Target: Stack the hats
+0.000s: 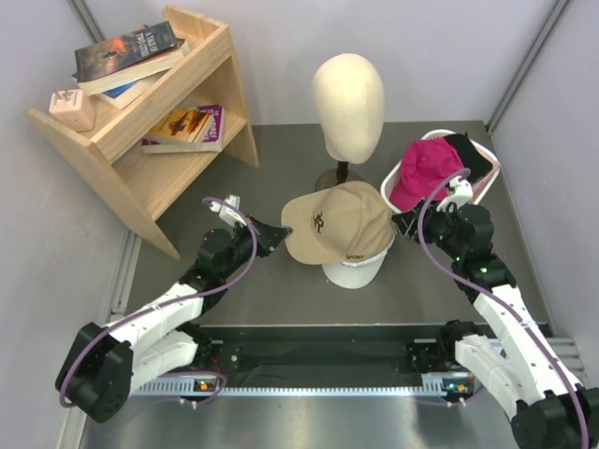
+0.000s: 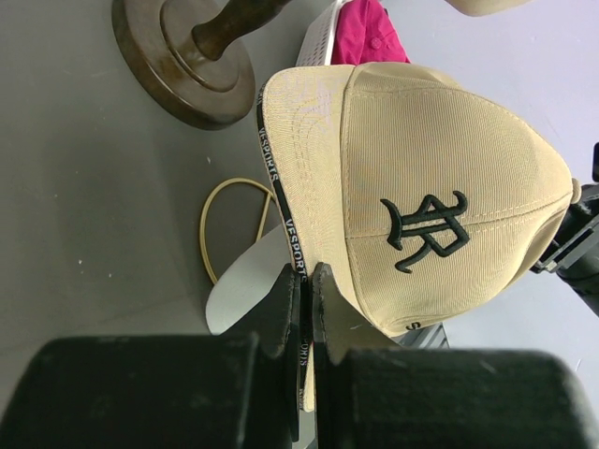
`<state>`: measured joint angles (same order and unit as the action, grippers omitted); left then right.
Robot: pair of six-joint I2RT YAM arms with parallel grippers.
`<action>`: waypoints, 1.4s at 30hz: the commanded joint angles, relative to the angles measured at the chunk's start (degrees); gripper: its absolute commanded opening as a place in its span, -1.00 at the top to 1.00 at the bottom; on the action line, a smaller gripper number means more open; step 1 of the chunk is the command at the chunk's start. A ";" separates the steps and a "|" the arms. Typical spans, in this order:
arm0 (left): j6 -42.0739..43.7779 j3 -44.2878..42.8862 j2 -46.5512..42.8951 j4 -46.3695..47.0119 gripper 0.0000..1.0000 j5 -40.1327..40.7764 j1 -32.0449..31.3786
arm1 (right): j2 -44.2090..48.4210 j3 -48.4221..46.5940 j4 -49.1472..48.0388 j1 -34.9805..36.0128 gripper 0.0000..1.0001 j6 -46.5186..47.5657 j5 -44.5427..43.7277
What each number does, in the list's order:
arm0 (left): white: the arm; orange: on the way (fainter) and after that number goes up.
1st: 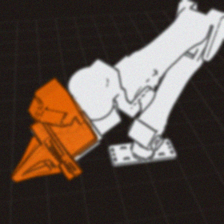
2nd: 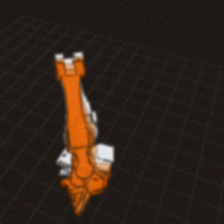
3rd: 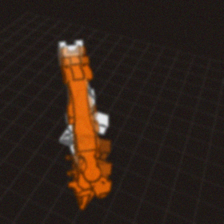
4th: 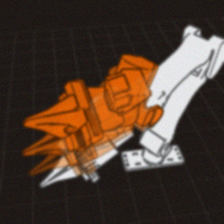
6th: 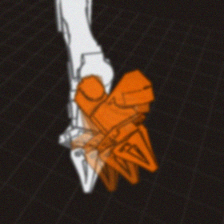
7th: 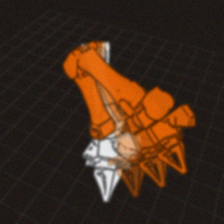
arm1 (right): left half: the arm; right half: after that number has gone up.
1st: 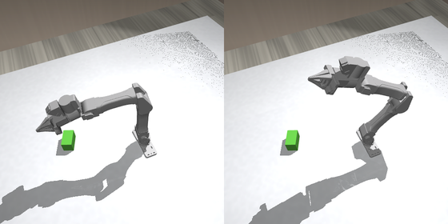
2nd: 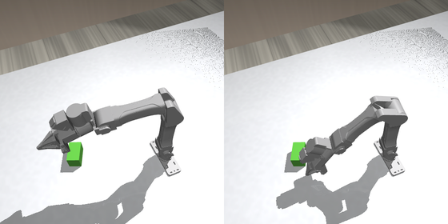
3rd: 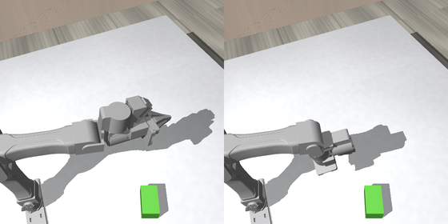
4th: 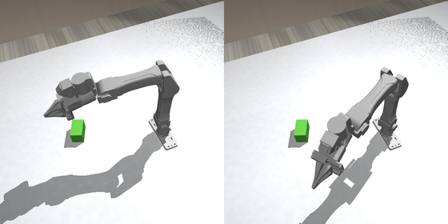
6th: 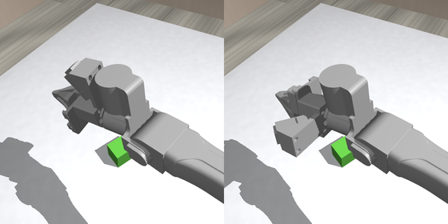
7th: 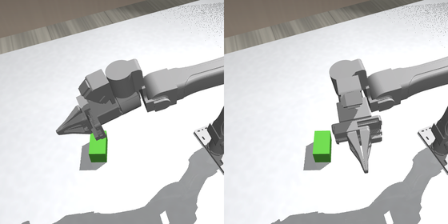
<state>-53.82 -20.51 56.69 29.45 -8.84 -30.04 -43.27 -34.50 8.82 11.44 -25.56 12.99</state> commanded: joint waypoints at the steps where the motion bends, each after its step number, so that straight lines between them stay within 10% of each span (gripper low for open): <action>1: 5.57 0.74 1.32 -4.49 1.00 3.57 0.95 | -0.15 0.48 -4.69 -0.46 0.00 1.13 4.40; 10: 5.75 0.30 1.15 -4.49 1.00 3.30 0.95 | -5.33 1.10 -6.88 -0.54 0.02 2.53 5.29; 23: 6.80 -1.11 4.65 -3.27 1.00 2.69 0.95 | -7.88 1.72 -8.38 -0.46 0.99 4.64 5.11; 42: 8.12 -3.22 13.80 -4.58 1.00 4.62 0.95 | -17.64 1.10 -3.28 -0.46 1.00 1.83 -12.47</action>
<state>-52.29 -24.05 67.31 32.32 -9.80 -29.85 -60.23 -33.39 4.49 11.55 -24.25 6.26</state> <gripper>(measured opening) 0.042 0.011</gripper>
